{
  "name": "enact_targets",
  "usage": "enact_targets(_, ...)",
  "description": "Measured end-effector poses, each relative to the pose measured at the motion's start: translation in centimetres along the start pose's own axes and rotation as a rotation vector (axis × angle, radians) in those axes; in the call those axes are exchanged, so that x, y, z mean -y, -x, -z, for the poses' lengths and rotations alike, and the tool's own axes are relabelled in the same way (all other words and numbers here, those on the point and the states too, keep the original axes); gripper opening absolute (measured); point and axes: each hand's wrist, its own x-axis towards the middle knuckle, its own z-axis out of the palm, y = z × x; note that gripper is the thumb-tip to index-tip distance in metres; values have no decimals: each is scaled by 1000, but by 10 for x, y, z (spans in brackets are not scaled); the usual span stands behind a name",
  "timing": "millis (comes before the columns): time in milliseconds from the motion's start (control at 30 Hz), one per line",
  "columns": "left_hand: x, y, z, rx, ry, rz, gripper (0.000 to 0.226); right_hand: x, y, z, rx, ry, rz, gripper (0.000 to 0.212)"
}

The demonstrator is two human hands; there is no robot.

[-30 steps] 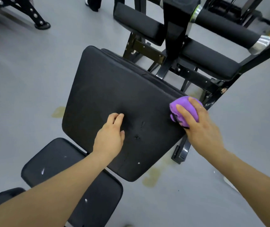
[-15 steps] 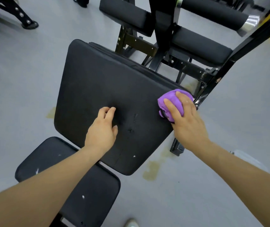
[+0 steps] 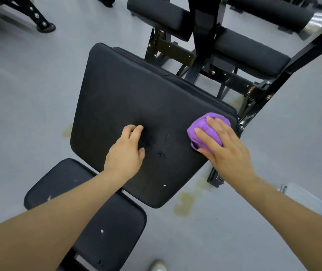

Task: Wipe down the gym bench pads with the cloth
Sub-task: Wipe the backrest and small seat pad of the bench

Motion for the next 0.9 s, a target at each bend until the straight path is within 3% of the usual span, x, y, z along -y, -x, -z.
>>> enact_targets(267,2,6,-2,-13,9,-33,60,36,-105,-37,134,-51,-22,50)
enact_targets(367,2,6,-2,-11,32,-32,61,19,-78,-23,174,-7,1,45)
enact_targets(533,10,15,-7,-61,27,-47,62,-6,-12,9,104,-8,-195,42)
enact_targets(767,20,20,-14,-100,-29,-41,66,57,-123,-44,222,-25,-11,51)
enact_targets(900,19,24,-13,-103,-40,-26,64,40,-95,-26,276,-48,67,50)
